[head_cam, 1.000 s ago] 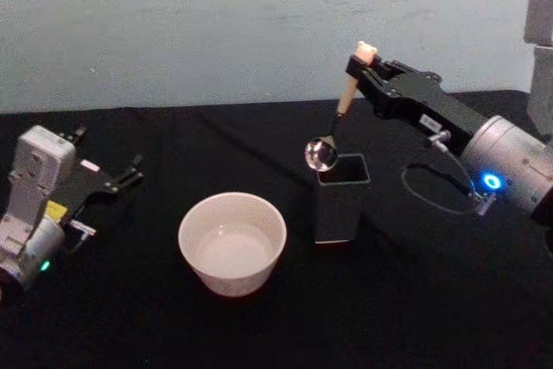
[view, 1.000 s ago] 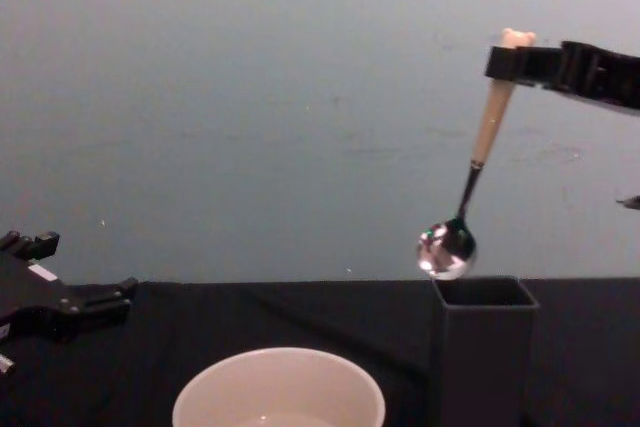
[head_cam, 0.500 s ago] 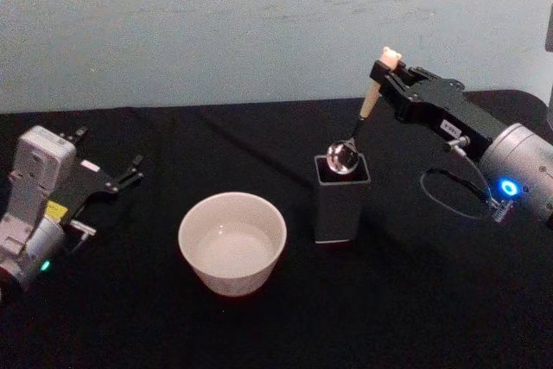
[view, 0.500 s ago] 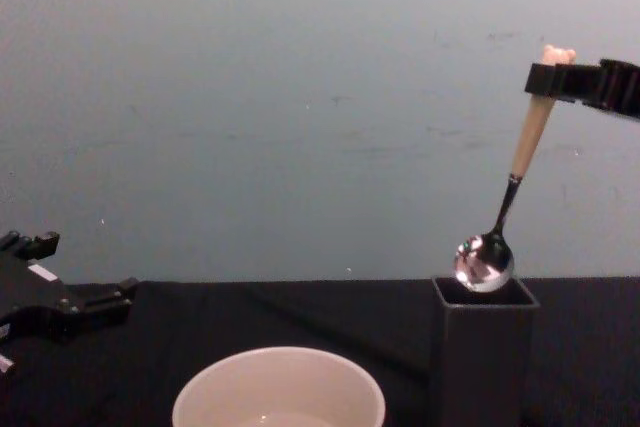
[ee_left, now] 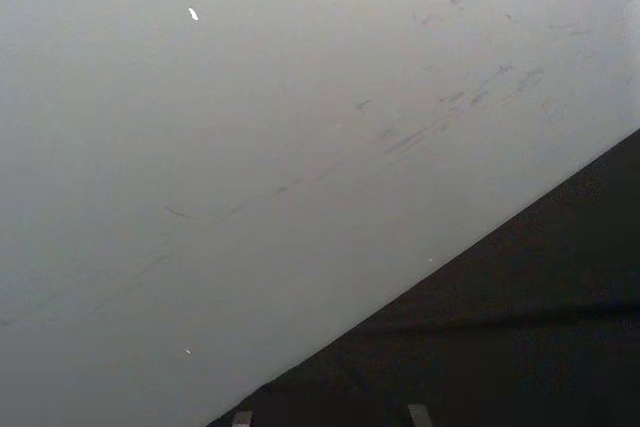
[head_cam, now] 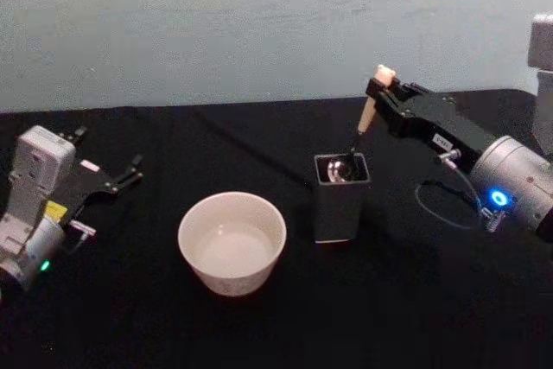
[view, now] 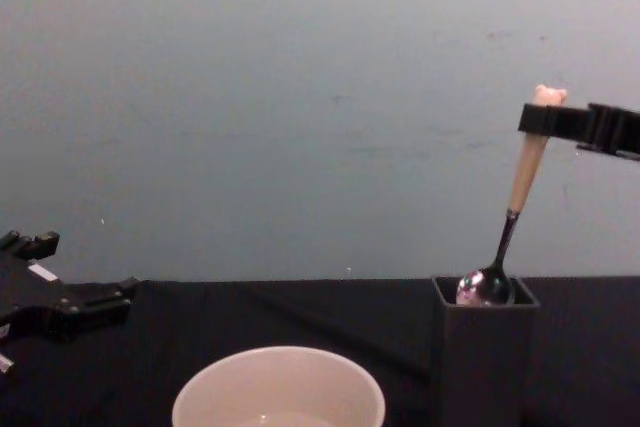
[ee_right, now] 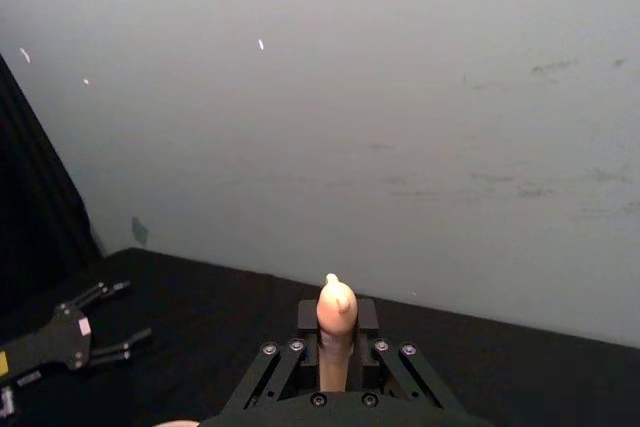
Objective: Pick up the stirring spoon with one hand, stir inside the cup, then place it back in its original position.
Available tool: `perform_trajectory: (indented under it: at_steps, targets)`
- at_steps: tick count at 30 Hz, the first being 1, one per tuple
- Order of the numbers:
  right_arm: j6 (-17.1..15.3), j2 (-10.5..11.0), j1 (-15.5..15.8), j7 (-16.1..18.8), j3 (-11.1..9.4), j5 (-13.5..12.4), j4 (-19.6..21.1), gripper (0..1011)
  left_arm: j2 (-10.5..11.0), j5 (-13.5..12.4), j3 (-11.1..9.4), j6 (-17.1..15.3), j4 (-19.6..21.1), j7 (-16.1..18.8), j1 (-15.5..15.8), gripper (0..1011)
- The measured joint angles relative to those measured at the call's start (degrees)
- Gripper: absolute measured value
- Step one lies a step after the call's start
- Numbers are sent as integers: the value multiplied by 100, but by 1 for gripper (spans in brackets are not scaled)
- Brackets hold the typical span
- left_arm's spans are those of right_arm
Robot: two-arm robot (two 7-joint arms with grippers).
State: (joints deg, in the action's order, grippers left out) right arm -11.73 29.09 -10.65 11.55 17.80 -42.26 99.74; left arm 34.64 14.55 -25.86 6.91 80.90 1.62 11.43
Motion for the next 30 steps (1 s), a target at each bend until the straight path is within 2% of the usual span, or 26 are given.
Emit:
perform_trajectory:
  at_steps: [30]
  targets:
    - [-336,-108,-114,269,348,487,-550,218,0,0,0,0,0,0,0,1002]
